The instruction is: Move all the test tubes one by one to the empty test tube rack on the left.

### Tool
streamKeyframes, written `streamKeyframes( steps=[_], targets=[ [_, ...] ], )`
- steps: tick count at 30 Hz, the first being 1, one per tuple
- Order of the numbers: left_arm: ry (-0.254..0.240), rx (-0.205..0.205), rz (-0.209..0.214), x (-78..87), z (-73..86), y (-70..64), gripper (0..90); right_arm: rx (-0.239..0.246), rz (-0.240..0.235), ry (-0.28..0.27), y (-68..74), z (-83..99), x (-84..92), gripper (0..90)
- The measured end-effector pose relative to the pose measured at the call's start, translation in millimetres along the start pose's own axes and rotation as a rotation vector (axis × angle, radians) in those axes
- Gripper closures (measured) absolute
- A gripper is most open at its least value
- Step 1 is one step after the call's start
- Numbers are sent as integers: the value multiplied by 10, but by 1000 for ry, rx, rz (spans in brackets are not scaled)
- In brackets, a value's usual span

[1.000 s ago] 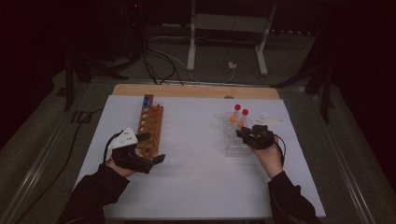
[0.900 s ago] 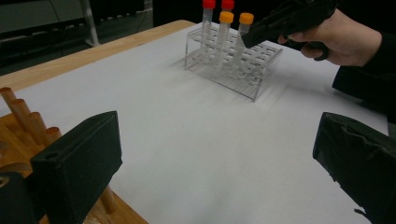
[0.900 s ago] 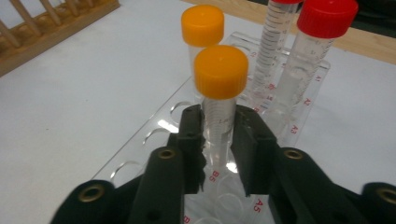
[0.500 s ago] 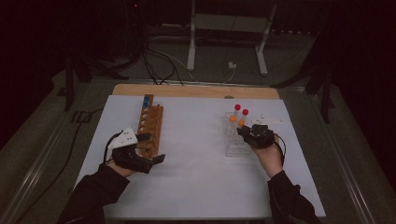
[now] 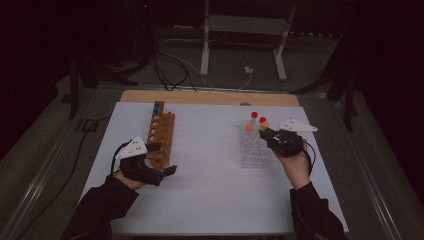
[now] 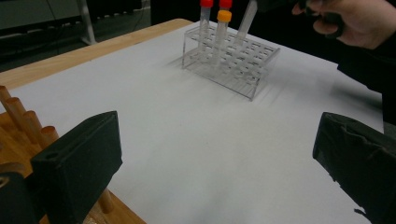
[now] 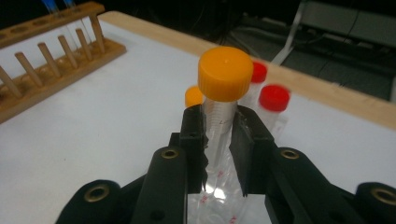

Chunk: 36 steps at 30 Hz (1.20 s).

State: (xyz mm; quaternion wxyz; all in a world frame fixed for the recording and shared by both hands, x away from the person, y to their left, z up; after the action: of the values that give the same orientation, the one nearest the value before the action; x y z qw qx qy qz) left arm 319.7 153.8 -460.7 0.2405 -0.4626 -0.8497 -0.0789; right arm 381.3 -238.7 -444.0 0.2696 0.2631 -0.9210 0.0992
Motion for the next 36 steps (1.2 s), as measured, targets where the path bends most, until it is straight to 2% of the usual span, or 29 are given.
streamKeyframes(
  steps=[5,10,19,25,36],
  targets=[
    [4,-2,11,-4,-21,-8,22,5,1,-42,21,-94,159,753],
    [8,-7,22,-28,-58,-32,22,32,-42,-49,157,-123,203,753],
    [22,-23,46,-91,-97,-83,24,96,-154,0,543,-64,77,753],
    [31,-31,71,-149,-131,-125,25,142,-209,36,768,-15,-8,753],
    [35,-59,115,-274,-230,-221,26,177,-277,73,994,61,-93,753]
  ],
)
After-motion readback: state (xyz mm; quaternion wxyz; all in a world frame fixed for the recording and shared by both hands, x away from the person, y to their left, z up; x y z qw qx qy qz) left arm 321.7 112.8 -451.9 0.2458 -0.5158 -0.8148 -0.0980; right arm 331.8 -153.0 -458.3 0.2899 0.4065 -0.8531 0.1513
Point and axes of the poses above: each handheld gripper's, and its own axes: x roughly backward along the jaws, z roughly out of its underside, y roughly to its left, the point moved 4 cm from there along -x, roughly forward along the jaws, and after that the axes turned 6 degrees about y, right-handed, at the moved point
